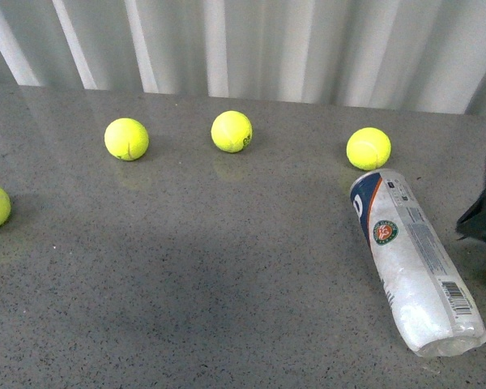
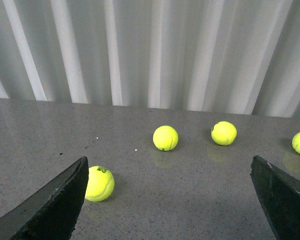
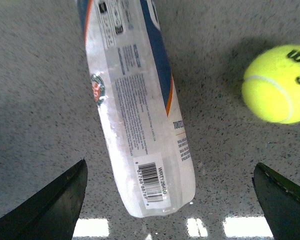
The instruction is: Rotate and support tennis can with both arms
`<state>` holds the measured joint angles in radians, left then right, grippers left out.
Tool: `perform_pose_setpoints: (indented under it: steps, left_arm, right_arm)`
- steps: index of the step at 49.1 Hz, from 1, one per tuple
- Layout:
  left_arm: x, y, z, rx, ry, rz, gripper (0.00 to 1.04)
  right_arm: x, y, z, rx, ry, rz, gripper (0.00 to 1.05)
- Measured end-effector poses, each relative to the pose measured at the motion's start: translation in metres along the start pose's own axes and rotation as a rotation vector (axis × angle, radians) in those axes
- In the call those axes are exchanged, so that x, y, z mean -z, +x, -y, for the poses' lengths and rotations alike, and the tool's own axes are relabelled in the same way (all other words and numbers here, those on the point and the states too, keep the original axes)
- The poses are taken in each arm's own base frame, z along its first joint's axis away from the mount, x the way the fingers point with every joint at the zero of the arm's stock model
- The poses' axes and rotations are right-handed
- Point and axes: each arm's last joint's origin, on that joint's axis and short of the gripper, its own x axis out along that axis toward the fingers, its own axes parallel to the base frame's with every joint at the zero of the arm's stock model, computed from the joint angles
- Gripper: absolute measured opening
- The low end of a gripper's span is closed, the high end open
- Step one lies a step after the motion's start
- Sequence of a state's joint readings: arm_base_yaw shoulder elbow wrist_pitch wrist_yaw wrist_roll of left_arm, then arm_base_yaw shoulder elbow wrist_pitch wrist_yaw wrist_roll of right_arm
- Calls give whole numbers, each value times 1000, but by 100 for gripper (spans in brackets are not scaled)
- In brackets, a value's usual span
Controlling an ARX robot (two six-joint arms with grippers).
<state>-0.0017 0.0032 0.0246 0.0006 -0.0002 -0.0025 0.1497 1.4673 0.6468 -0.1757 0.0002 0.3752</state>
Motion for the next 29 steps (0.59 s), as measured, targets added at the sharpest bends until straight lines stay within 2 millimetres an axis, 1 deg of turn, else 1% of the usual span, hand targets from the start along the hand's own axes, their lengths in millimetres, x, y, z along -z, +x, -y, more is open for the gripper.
perform_pose_setpoints:
  steps: [2,6,13,20,29]
  left_arm:
    - [0,0,0,0,0,0,98]
    - [0,0,0,0,0,0,98]
    - [0,0,0,0,0,0,98]
    - [0,0,0,0,0,0,98]
    - [0,0,0,0,0,0,98]
  right_arm:
    - [-3,14,-4,-1,-11,-43,97]
    - [-11,30,-9,37,-37,-65,97]
    - [-17,41,-12,56,-68,-78,97]
    - [-22,50,-16,29,-78,-107,97]
    - [-31,78,-19,17,-85,-157,97]
